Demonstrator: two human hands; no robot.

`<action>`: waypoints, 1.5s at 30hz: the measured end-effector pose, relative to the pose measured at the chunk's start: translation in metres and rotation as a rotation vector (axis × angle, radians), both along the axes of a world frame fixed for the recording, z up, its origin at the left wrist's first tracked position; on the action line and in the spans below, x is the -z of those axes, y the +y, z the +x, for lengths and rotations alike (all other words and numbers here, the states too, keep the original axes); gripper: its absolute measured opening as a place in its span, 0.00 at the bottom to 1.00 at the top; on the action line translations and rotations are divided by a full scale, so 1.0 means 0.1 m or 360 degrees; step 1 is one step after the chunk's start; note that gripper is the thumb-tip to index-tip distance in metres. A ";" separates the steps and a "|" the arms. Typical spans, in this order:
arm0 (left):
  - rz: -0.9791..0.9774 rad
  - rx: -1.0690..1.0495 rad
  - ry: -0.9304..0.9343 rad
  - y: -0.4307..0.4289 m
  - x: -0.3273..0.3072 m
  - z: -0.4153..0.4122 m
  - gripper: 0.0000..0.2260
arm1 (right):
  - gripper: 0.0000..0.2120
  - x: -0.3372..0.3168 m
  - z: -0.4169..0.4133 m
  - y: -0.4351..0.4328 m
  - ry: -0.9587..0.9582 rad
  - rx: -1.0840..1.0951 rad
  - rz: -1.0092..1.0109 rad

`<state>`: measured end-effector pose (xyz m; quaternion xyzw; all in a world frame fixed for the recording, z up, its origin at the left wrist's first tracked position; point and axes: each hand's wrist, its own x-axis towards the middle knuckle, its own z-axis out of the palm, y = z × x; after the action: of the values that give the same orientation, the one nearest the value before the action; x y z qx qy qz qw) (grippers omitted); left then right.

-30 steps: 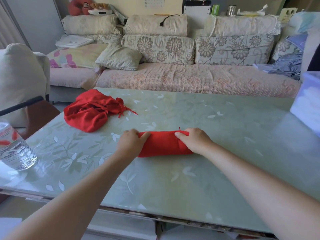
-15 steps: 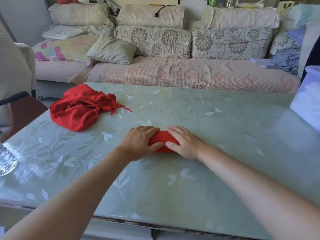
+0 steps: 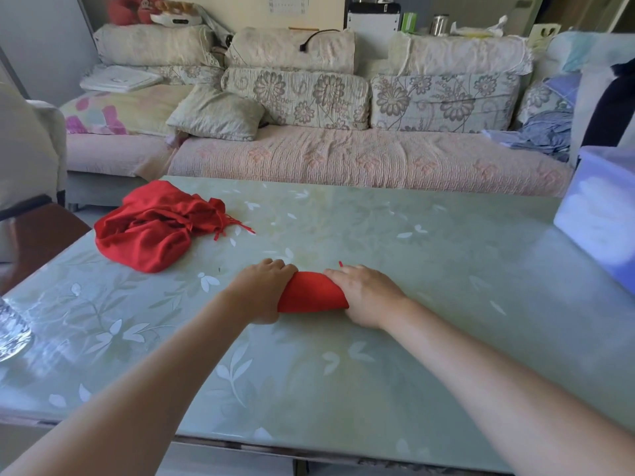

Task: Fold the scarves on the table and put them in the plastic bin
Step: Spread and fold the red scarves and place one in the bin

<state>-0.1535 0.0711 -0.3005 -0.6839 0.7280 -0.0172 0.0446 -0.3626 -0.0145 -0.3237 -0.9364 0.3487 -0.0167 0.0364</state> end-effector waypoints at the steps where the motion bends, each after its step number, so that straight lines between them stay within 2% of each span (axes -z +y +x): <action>1: 0.0004 -0.0006 0.0037 -0.01 0.00 -0.05 0.28 | 0.33 -0.01 -0.07 0.01 -0.0006 0.0011 -0.0006; 3: -0.0012 0.0030 0.0114 -0.02 -0.02 -0.20 0.27 | 0.30 -0.01 -0.27 0.02 -0.0015 0.0057 -0.0001; 8: -0.0077 0.0227 0.0230 -0.09 0.02 -0.82 0.26 | 0.31 -0.07 -1.04 0.04 0.0044 0.0171 -0.0056; 16: -0.0224 0.0460 0.0051 -0.57 -0.02 -2.25 0.24 | 0.30 -0.16 -2.53 -0.10 0.0086 0.0450 -0.0199; 20: -0.0277 0.0630 0.0076 -0.95 -0.02 -3.05 0.27 | 0.29 -0.16 -3.32 -0.18 0.0055 0.0654 -0.0250; 24: -0.0318 0.0780 0.0078 -1.25 -0.02 -3.76 0.30 | 0.35 -0.13 -3.99 -0.20 0.0025 0.0837 -0.0317; 28: -0.0331 0.0793 0.0064 -1.44 -0.05 -4.40 0.38 | 0.39 -0.12 -4.49 -0.24 -0.0046 0.0990 -0.0546; 31: -0.0242 0.0852 0.0093 -1.53 -0.05 -4.73 0.42 | 0.40 -0.11 -4.76 -0.20 0.0037 0.1118 -0.0544; 34: 0.0082 0.0871 0.0269 -1.50 0.08 -4.84 0.44 | 0.40 -0.06 -4.96 -0.12 0.0071 0.1025 -0.0213; 36: 0.0246 0.0767 0.0539 -1.45 0.14 -4.83 0.42 | 0.40 -0.07 -4.99 -0.06 -0.0002 0.1030 -0.0057; 38: 0.0253 0.0687 0.0748 -1.38 0.16 -4.82 0.36 | 0.38 -0.12 -4.92 -0.07 -0.0075 0.1092 -0.0085; 40: 0.0141 0.0650 0.0925 -1.32 0.19 -4.83 0.27 | 0.34 -0.16 -4.81 -0.12 -0.0183 0.1132 -0.0187; 42: 0.0046 0.0598 0.1132 -1.27 0.25 -4.84 0.21 | 0.24 -0.22 -4.69 -0.17 -0.0163 0.1159 -0.0288; 44: -0.0038 0.0507 0.1276 -1.27 0.25 -4.84 0.14 | 0.17 -0.25 -4.60 -0.22 -0.0176 0.1205 -0.0198; 45: -0.0102 0.0483 0.1231 -1.29 0.22 -4.85 0.12 | 0.18 -0.27 -4.59 -0.23 -0.0187 0.1219 -0.0094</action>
<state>-0.6382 -0.0583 -0.3230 -0.5259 0.7828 0.2120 -0.2565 -0.8217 -0.0379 -0.2972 -0.7366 0.6697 -0.0925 0.0205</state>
